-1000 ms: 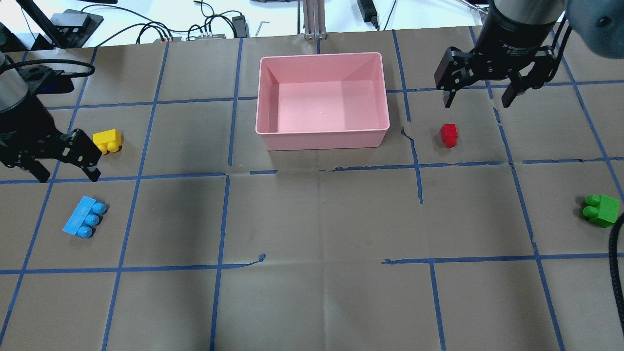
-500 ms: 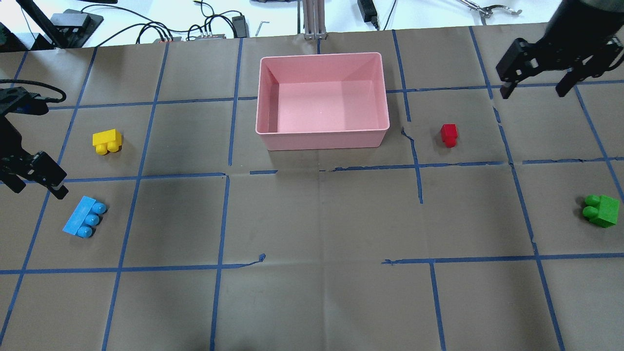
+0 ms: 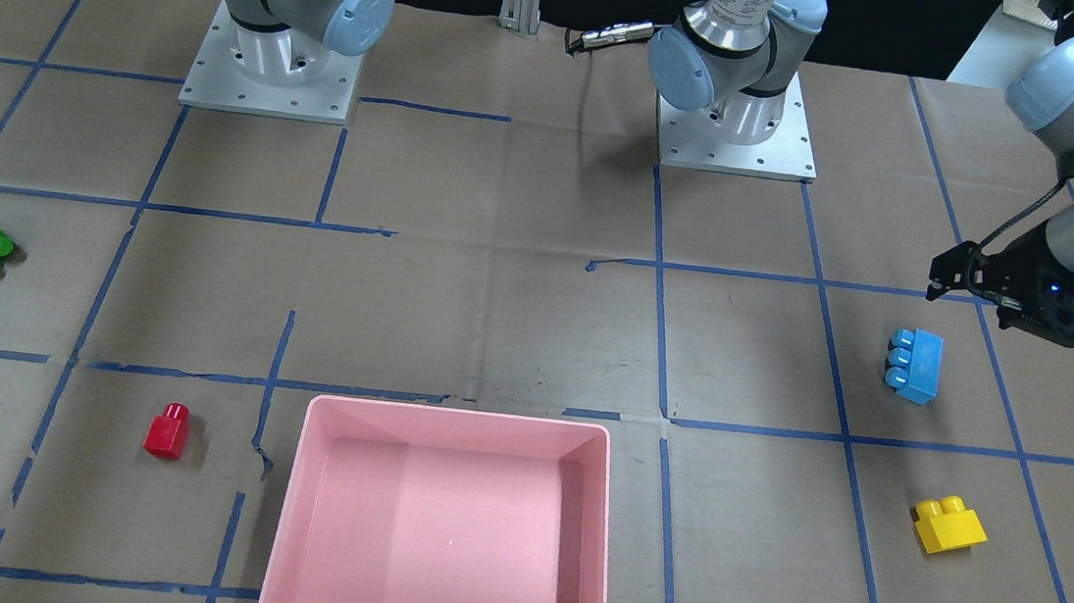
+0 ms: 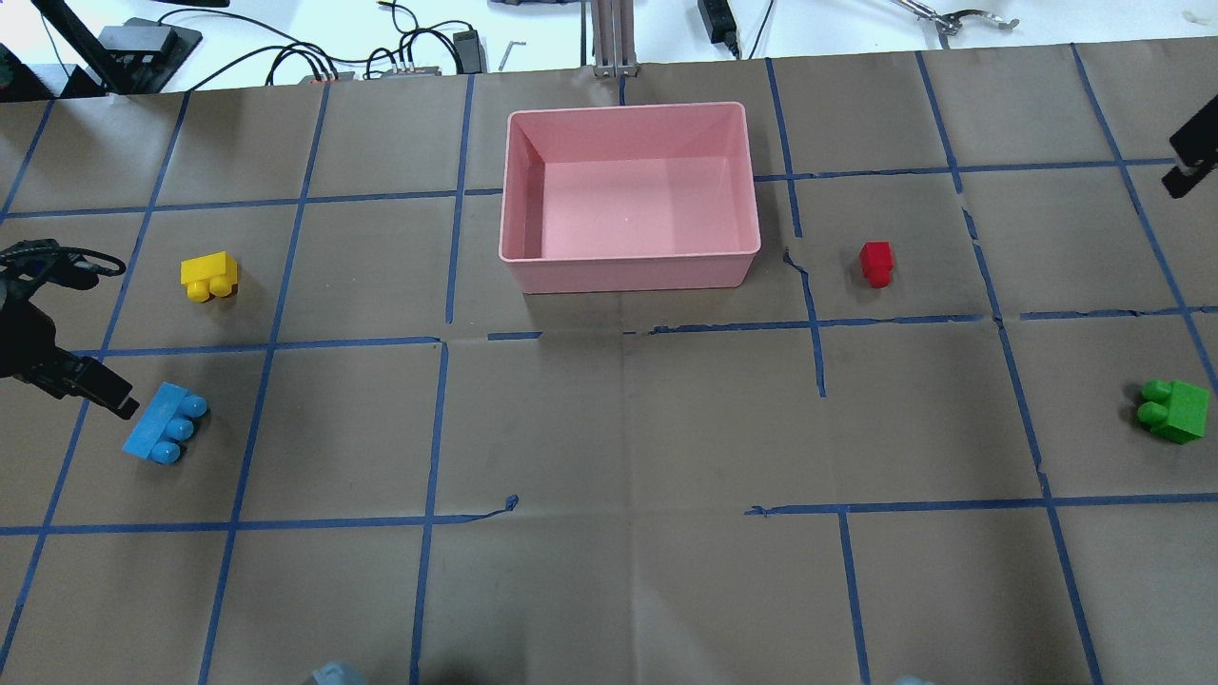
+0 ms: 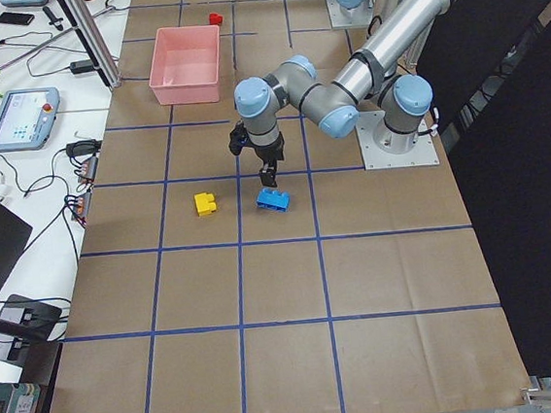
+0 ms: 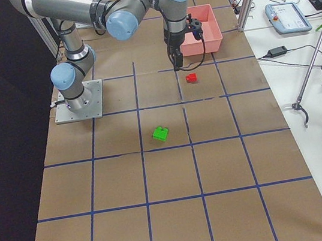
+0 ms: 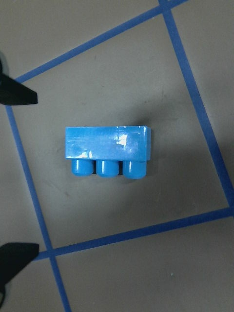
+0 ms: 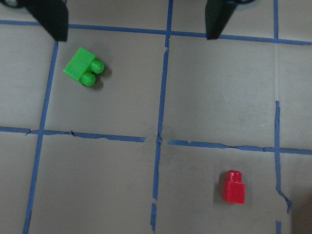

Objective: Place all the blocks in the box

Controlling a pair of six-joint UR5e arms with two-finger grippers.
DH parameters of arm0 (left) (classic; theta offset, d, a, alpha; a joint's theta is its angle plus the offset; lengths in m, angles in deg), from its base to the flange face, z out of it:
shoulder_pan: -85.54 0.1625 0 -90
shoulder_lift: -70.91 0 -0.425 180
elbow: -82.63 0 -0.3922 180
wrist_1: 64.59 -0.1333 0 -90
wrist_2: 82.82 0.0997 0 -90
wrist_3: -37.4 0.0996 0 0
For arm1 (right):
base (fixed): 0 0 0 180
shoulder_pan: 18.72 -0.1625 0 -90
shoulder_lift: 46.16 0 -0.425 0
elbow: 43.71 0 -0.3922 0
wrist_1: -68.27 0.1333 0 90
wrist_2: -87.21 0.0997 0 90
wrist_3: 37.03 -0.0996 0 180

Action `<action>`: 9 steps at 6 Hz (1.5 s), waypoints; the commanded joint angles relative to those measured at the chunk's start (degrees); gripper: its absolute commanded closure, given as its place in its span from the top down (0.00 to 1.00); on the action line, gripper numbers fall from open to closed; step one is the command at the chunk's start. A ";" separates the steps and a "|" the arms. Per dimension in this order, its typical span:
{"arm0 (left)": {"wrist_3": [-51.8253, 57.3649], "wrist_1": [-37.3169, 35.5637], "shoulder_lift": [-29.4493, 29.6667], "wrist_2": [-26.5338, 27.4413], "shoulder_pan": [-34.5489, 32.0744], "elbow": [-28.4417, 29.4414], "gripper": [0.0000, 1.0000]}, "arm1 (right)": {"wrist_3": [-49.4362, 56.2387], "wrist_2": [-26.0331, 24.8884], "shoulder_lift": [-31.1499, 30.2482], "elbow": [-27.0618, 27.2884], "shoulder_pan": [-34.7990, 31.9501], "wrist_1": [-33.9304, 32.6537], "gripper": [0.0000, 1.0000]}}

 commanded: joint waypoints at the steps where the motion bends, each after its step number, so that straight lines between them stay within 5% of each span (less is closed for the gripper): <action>1: 0.36 -11.22 4.21 -2.42 0.58 -4.95 0.99 | 2.95 -1.89 0.35 1.76 11.27 -0.97 1.00; 2: 0.45 -17.43 8.32 -3.13 0.58 -5.13 0.99 | 2.34 -4.61 3.05 2.03 14.19 -1.76 1.00; 4: 0.36 -18.73 11.52 -3.05 0.58 -4.70 0.99 | -2.93 -4.37 4.75 4.21 20.54 -2.99 0.99; 5: 0.80 -18.64 12.31 -2.70 0.58 -4.61 0.96 | -13.21 -4.46 4.40 7.97 20.55 -11.00 0.99; 6: 1.06 -18.47 12.49 -2.61 0.58 -4.61 0.79 | -24.10 -4.29 3.79 13.14 20.55 -16.83 0.99; 9: 0.27 -16.98 11.80 -2.70 0.58 -4.52 0.03 | -35.19 -1.84 3.33 25.55 19.59 -26.19 0.99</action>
